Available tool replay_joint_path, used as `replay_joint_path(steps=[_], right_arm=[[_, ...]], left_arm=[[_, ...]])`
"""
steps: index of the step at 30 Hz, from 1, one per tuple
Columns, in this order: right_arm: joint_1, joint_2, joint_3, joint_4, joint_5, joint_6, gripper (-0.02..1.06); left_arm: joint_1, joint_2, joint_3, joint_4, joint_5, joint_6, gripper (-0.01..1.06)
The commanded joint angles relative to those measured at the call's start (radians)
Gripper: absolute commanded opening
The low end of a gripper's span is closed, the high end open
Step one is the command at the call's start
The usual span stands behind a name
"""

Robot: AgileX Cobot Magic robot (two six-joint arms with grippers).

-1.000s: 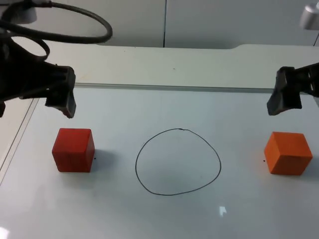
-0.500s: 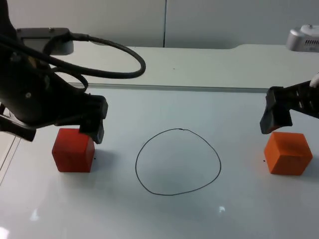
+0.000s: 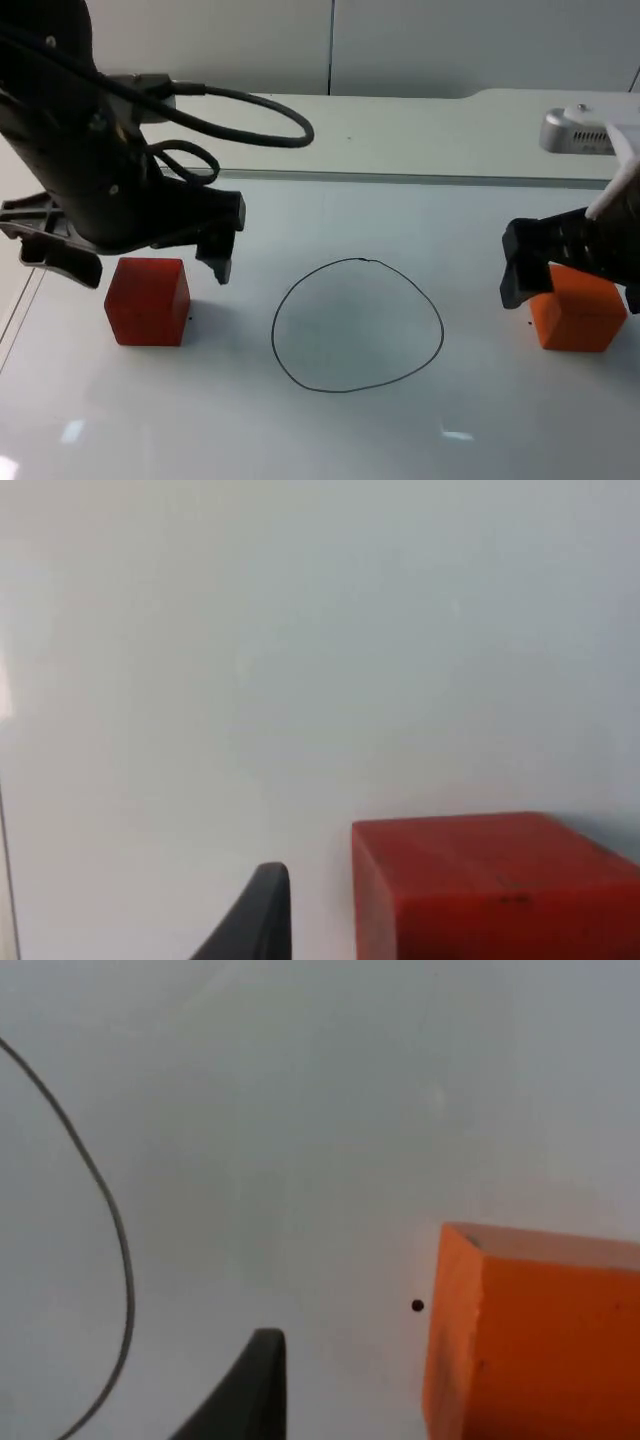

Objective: Pick up one cube with the left hand and another cube with the right hand. First place the cube in the right hand at the target position, then stack the cube in the left hand on top.

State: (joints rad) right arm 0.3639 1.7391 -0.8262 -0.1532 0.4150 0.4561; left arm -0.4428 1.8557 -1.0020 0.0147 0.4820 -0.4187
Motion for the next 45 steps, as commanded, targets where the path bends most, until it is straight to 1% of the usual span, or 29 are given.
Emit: replay_joint_path(steps=[1,8,12,13,15,16,17,18,21,22,23,24,25,26,27,30,31,32,33,35,36,42,44,45], right_arm=[[0.005,0.007,-0.008,-0.010,-0.030,0.015,1.05],[0.005,0.039,-0.008,-0.008,-0.039,0.015,1.05],[0.005,0.043,-0.008,-0.008,-0.052,0.015,1.03],[0.005,0.043,-0.008,-0.008,-0.052,0.015,1.00],[0.005,0.043,-0.008,-0.008,-0.052,0.015,0.89],[0.005,0.043,-0.008,-0.008,-0.052,0.015,0.89],[0.005,0.043,-0.008,-0.008,-0.052,0.015,0.86],[0.005,0.044,-0.008,-0.008,-0.057,0.015,0.78],[0.005,0.056,-0.008,-0.008,-0.057,0.020,0.62],[0.005,0.056,-0.008,-0.008,-0.057,0.020,0.62],[0.005,0.060,-0.008,-0.008,-0.057,0.026,0.56],[0.005,0.061,-0.008,-0.008,-0.057,0.040,0.52],[0.005,0.063,-0.008,-0.011,-0.057,0.044,0.46],[0.005,0.063,-0.008,-0.011,-0.061,0.049,0.41],[0.005,0.063,-0.008,-0.011,-0.061,0.049,0.41],[0.005,0.063,-0.008,-0.043,-0.065,0.093,0.25],[0.005,0.063,-0.008,-0.053,-0.065,0.106,0.19],[0.005,0.063,-0.008,-0.066,-0.065,0.117,0.14],[0.005,0.063,-0.008,-0.066,-0.065,0.117,0.14],[0.005,0.059,-0.008,-0.066,-0.060,0.117,0.06],[0.005,0.045,-0.008,-0.074,-0.058,0.117,0.02],[0.005,-0.016,-0.008,-0.093,-0.048,0.118,0.00],[0.005,-0.063,-0.008,-0.111,-0.039,0.120,0.00],[0.005,-0.091,-0.015,-0.122,-0.022,0.120,0.00]], left_arm=[[-0.007,0.016,-0.007,0.001,0.013,-0.010,1.05],[-0.007,0.048,-0.007,0.007,0.035,-0.015,1.05],[-0.007,0.048,-0.007,0.026,0.048,-0.015,1.05],[-0.007,0.048,-0.007,0.033,0.051,-0.015,1.05],[-0.007,0.048,-0.007,0.033,0.051,-0.015,1.05],[-0.007,0.048,-0.007,0.033,0.051,-0.015,1.05],[-0.007,0.048,-0.007,0.033,0.052,-0.015,1.05],[-0.007,0.048,-0.007,0.035,0.052,-0.015,1.05],[-0.007,0.048,-0.007,0.045,0.055,-0.015,1.02],[-0.007,0.048,-0.007,0.045,0.055,-0.015,1.02],[-0.007,0.048,-0.007,0.045,0.057,-0.015,0.98],[-0.007,0.048,-0.007,0.047,0.058,-0.015,0.91],[-0.007,0.048,-0.007,0.047,0.059,-0.015,0.79],[-0.007,0.048,-0.007,0.047,0.062,-0.015,0.65],[-0.007,0.048,-0.007,0.047,0.062,-0.015,0.65],[-0.007,0.048,-0.007,0.047,0.068,-0.015,0.29],[-0.007,0.048,-0.007,0.047,0.074,-0.031,0.20],[-0.007,0.048,-0.007,0.047,0.076,-0.040,0.14],[-0.007,0.048,-0.007,0.047,0.076,-0.040,0.14],[-0.007,0.048,-0.008,0.047,0.097,-0.055,0.04],[-0.007,0.043,-0.008,0.047,0.102,-0.055,0.03],[-0.007,-0.008,-0.011,0.074,0.099,-0.052,0.03],[-0.007,-0.053,-0.012,0.098,0.104,-0.052,0.03],[-0.007,-0.098,-0.012,0.139,0.108,-0.052,0.03]])
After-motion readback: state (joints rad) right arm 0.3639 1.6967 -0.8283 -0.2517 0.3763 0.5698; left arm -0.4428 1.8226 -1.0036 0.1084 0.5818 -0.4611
